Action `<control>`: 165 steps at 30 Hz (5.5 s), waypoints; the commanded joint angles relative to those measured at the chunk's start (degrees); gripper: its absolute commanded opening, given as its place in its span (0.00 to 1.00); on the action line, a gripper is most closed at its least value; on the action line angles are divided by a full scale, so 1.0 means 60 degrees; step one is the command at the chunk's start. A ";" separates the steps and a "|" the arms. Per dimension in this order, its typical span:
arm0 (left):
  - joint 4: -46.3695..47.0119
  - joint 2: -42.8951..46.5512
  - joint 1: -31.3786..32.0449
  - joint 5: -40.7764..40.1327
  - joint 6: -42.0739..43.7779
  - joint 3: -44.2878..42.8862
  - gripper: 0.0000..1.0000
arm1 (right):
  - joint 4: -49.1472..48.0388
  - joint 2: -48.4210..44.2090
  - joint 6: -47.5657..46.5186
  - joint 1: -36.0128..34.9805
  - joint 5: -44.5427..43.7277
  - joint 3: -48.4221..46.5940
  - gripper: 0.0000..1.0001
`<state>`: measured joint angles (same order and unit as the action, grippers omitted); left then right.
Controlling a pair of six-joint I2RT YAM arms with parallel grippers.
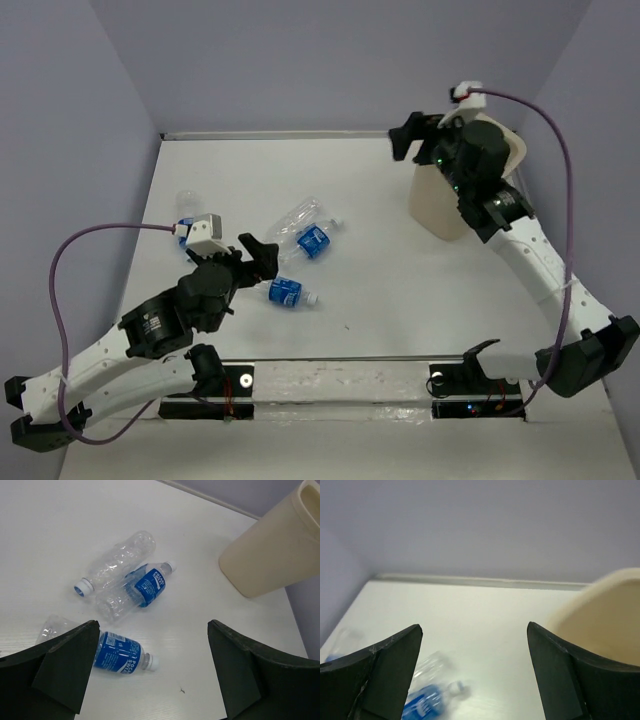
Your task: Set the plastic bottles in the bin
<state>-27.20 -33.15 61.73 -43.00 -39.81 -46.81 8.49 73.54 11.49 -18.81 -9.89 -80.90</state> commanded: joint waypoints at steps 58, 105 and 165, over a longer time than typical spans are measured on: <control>0.2144 0.0779 -0.0094 0.0193 0.1582 -0.1385 0.99 | -0.1649 0.1224 -0.1007 -0.5160 -0.0915 0.0900 0.45; 0.7068 -0.5783 -0.2540 0.3916 0.4174 0.2015 0.99 | -0.6660 -0.2323 0.2742 0.1410 0.2380 0.4837 0.92; 0.6935 -0.7558 -0.1882 0.6156 0.3764 0.1297 0.35 | -0.4931 0.0443 0.4428 -0.1304 0.4709 0.6556 1.00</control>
<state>10.74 -83.79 48.31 -8.99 -16.21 -40.66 -17.41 73.89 36.38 -26.33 13.43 -37.71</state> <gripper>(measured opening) 0.622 0.994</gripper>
